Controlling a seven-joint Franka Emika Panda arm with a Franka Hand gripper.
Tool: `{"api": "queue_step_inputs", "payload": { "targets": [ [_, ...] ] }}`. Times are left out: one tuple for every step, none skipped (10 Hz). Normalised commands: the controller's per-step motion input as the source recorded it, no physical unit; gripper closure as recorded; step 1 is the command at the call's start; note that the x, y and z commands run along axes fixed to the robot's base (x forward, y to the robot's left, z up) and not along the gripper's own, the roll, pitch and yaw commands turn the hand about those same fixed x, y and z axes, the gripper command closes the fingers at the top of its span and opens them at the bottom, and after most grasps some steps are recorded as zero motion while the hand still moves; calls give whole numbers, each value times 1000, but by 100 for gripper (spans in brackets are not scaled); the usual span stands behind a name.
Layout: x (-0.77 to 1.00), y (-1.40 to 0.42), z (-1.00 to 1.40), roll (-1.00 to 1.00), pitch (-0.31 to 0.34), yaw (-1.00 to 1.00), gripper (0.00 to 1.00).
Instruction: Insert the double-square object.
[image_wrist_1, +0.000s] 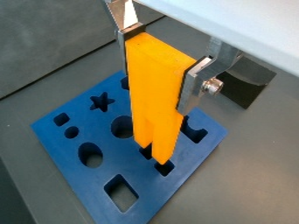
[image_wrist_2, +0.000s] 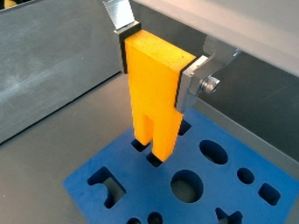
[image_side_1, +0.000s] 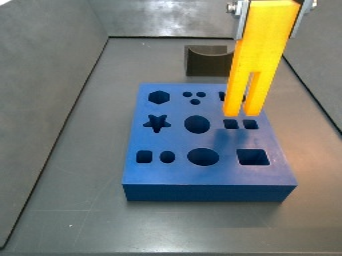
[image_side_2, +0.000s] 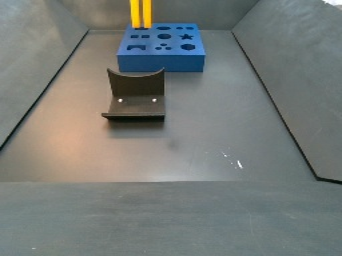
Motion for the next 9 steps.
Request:
{"api": "queue_step_inputs", "payload": {
  "targets": [
    [526, -46, -86, 49, 134, 183, 100],
    [611, -43, -71, 84, 144, 177, 100],
    [669, -46, -103, 89, 117, 183, 100],
    [614, 0, -103, 121, 123, 160, 100],
    [511, 0, -134, 159, 94, 143, 100],
    [71, 0, -174, 200, 66, 0, 100],
    [-217, 0, -146, 199, 60, -54, 100],
    [-157, -23, -100, 147, 34, -60, 100],
    [-14, 0, -117, 124, 26, -29, 100]
  ]
}}
